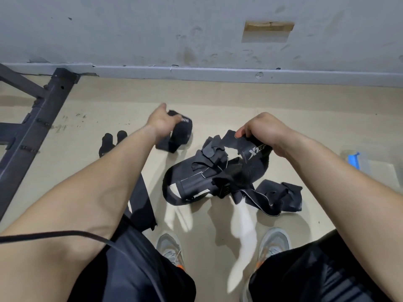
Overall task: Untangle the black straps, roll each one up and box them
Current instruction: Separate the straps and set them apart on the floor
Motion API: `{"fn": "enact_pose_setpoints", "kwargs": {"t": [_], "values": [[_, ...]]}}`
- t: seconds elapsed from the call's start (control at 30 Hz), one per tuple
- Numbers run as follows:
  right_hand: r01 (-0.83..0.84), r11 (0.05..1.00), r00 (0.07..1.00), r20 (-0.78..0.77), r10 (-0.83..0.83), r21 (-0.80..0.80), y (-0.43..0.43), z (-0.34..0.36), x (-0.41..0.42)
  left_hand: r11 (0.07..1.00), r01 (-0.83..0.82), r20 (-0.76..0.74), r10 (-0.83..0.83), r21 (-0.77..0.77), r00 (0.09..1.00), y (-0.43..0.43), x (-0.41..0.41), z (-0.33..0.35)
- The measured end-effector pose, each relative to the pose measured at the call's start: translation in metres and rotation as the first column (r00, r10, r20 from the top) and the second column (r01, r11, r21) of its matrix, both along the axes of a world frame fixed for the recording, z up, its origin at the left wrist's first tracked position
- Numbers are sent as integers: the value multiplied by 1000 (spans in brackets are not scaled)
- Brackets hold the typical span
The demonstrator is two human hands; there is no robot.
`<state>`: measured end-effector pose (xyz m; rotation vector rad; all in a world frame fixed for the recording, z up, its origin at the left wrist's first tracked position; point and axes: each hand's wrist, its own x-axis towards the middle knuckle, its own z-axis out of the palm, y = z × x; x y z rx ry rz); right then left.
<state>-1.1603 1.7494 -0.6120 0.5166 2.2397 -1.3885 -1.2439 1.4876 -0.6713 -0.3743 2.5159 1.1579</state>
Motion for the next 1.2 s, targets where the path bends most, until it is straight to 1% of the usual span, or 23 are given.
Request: {"fn": "enact_pose_setpoints", "kwargs": {"t": [0.07,0.1,0.13,0.17,0.2,0.27,0.3,0.33,0.4,0.47,0.5,0.57,0.63,0.67,0.73,0.8,0.83,0.9,0.97,1.07,1.17,1.2], "values": [[25,999,999,31,-24,-25,-2,-8,12,968,212,103,-199,-132,975,9,18,-4],[47,997,998,53,-44,-53,-4,-14,19,941,305,165,-281,-144,945,16,30,-7],[76,993,995,72,-69,-86,-5,-22,28,923,367,218,-337,-118,916,23,44,-12],[110,987,991,88,-100,-119,-7,-30,38,919,392,275,-363,-53,890,31,60,-16],[144,978,986,106,-129,-152,-10,-38,49,931,363,325,-354,34,877,39,76,-19],[230,944,968,151,-198,-235,-18,-54,72,961,158,427,-244,228,871,55,106,-22],[284,915,955,174,-242,-287,-23,-62,84,956,73,440,-198,285,876,60,119,-25],[336,879,939,194,-285,-339,-28,-71,94,944,26,415,-169,329,894,65,131,-29],[414,819,909,222,-352,-397,-39,-89,113,928,9,289,-125,372,949,70,150,-45],[446,807,894,220,-390,-388,-48,-108,130,915,33,229,-135,402,964,70,168,-63],[447,820,894,201,-400,-358,-50,-119,137,914,50,249,-161,402,955,71,176,-71],[381,898,924,120,-362,-222,-47,-138,150,939,69,309,-180,337,934,73,190,-90],[208,978,978,36,-207,-4,-33,-155,160,961,113,312,-191,252,931,75,199,-112],[115,986,992,37,-120,118,-22,-163,164,968,114,303,-180,222,936,77,202,-122],[-21,946,997,79,-5,325,3,-186,170,981,76,300,-128,180,945,78,203,-137],[-161,842,982,166,87,515,28,-207,173,983,37,308,-92,181,947,77,199,-149],[-223,785,970,210,122,578,38,-216,174,982,20,317,-79,185,945,76,195,-153],[-291,707,955,237,177,645,48,-230,170,981,-34,347,-36,193,937,74,188,-165],[-311,678,950,213,226,666,49,-247,164,969,-101,380,9,224,925,72,181,-174],[-341,690,940,220,261,638,43,-271,155,947,-186,405,67,261,912,74,169,-180],[-303,737,953,198,230,603,38,-284,146,917,-279,449,129,287,884,75,159,-186],[-293,756,956,184,228,586,37,-287,142,917,-293,461,144,270,876,74,156,-188]]}}
